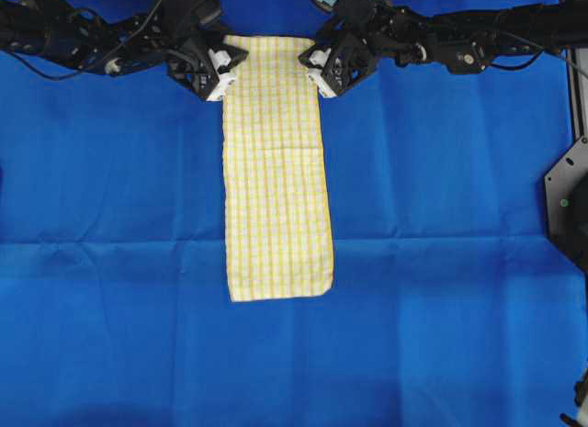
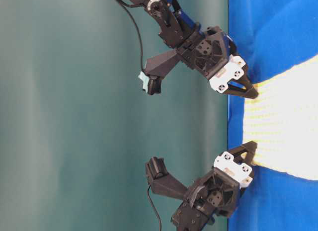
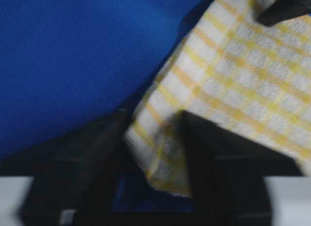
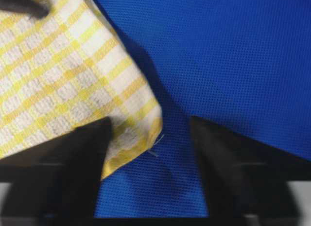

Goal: Fold the yellow towel.
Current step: 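Fold the top end down over the strip toward the bottom with both grippers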

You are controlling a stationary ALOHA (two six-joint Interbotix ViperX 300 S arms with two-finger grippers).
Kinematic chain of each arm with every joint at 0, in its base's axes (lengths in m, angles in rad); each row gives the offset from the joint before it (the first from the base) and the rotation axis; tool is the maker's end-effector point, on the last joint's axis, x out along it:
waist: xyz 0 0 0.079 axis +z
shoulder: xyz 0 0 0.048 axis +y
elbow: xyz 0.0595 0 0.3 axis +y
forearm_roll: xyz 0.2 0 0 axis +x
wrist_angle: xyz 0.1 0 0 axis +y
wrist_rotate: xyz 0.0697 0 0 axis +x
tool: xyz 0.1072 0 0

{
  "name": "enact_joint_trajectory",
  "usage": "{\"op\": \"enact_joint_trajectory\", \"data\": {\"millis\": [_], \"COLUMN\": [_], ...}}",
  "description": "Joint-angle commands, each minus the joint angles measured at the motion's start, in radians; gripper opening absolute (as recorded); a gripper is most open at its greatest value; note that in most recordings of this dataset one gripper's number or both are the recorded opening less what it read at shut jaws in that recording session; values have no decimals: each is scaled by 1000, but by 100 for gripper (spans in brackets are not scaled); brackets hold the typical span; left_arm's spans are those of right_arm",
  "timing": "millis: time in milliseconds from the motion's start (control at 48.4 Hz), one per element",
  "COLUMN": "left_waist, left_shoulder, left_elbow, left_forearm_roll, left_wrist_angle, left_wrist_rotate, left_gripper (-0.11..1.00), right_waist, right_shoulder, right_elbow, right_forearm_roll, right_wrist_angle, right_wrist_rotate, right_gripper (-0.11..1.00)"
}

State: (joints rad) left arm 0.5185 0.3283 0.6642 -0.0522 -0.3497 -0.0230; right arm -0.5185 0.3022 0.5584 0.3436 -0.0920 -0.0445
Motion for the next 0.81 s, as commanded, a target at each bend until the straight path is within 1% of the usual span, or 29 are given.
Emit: {"op": "enact_joint_trajectory", "data": {"millis": [0, 62, 103, 145, 165, 537, 785], "left_waist": [2, 2, 3, 3, 3, 3, 0], "left_shoulder": [-2, 3, 6, 6, 8, 6, -20], "left_elbow": [-25, -32, -38, -43, -43, -48, -46], "left_forearm_roll": [-2, -2, -2, -2, 0, 2, 2], "left_wrist_angle": [-5, -5, -5, -5, -5, -5, 9], "left_wrist_rotate": [0, 9, 12, 14, 15, 17, 32], "left_gripper": [25, 12, 5, 4, 4, 4, 4], "right_waist": [-3, -2, -3, -3, -2, -2, -3], "right_shoulder": [-3, 2, 3, 2, 2, -3, -52], "right_elbow": [-15, -15, -14, -14, -14, -12, 5], "right_forearm_roll": [21, 31, 34, 35, 35, 51, 54], "right_wrist_angle": [-8, -15, -21, -26, -29, -54, -57], "right_wrist_rotate": [2, 2, 2, 2, 2, 2, 2], "right_gripper": [44, 25, 14, 6, 4, 4, 4]}}
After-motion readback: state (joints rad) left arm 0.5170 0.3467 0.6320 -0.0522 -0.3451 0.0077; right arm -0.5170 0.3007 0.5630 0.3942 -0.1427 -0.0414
